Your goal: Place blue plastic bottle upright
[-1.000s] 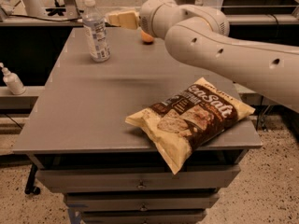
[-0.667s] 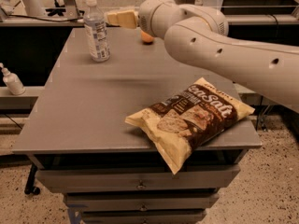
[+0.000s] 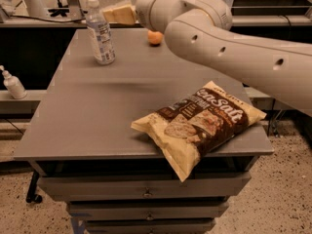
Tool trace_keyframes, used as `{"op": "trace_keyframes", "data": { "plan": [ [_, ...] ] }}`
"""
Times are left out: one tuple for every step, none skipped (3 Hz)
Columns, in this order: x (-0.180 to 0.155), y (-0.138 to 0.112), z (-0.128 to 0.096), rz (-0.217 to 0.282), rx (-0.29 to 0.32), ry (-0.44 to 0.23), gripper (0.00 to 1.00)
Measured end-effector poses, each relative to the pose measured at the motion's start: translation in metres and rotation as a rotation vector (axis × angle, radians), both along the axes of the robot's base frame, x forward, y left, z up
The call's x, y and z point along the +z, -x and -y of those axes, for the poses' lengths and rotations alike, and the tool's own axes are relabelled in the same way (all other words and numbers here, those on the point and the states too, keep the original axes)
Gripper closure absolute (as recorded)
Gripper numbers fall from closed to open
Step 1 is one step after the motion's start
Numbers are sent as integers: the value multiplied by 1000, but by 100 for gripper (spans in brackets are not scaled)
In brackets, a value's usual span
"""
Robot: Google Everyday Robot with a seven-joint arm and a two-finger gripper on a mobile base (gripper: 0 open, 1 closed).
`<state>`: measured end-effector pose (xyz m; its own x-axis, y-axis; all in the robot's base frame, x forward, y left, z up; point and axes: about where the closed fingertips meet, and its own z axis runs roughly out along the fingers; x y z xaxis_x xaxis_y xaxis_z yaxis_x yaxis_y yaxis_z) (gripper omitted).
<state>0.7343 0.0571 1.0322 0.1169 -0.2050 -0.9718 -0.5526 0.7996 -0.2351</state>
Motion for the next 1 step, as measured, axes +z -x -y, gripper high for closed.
{"op": "trace_keyframes", "data": {
  "plan": [
    [5, 1, -2, 20, 5, 18, 0]
  ]
}}
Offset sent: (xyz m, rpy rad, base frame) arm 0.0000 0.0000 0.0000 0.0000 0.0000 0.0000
